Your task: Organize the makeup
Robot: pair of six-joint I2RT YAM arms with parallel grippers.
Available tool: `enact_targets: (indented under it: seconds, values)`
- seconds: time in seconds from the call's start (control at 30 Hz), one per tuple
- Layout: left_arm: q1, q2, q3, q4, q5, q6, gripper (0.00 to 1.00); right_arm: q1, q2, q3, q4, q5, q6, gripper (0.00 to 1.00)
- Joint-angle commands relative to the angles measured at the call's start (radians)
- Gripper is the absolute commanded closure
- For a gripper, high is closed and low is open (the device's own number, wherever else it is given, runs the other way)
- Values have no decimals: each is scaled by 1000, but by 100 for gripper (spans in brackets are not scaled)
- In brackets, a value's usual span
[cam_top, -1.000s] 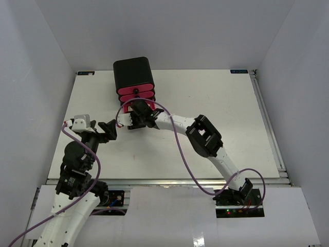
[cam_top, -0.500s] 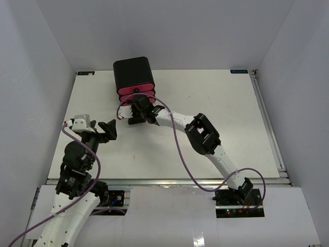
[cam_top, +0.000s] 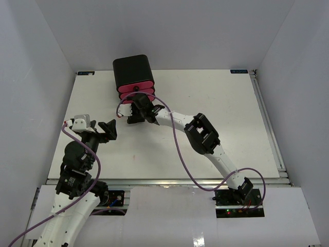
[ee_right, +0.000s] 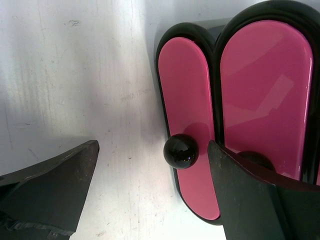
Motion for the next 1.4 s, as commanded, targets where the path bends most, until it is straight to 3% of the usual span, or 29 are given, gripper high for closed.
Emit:
enact_targets:
  seconds: [0.0, 0.1, 0.23, 0.43, 0.63, 0.73, 0.93, 1.0, 1.1, 1.37]
  values:
    - [5, 10, -9, 6, -2, 2, 2, 0, -99, -10, -203, -222, 74, 10]
    - [5, 8, -9, 8, 7, 4, 2, 4, -236, -97, -256, -366, 142, 10]
    - [6, 5, -10, 16, 33, 7, 2, 0, -427, -238, -276, -431, 193, 10]
    - [6, 37, -36, 59, 177, 12, 2, -70, -742, -498, -258, -356, 314, 10]
    - [6, 126, -46, 112, 441, 6, 2, -436, -1103, -780, -182, -557, 562, 10]
    - [5, 195, -43, 140, 532, -7, 2, -666, -1308, -928, -162, -576, 684, 10]
    - [5, 333, 7, 146, 629, -9, 2, -801, -1635, -1239, -100, -427, 785, 10]
    - [5, 360, 18, 146, 645, -5, 2, -805, -1750, -1317, -62, -286, 844, 10]
    - [5, 362, 2, 148, 635, -4, 2, -840, -1811, -1407, -21, -195, 887, 10]
    - [5, 297, -32, 132, 595, -21, 2, -944, -1835, -1490, -14, -242, 974, 10]
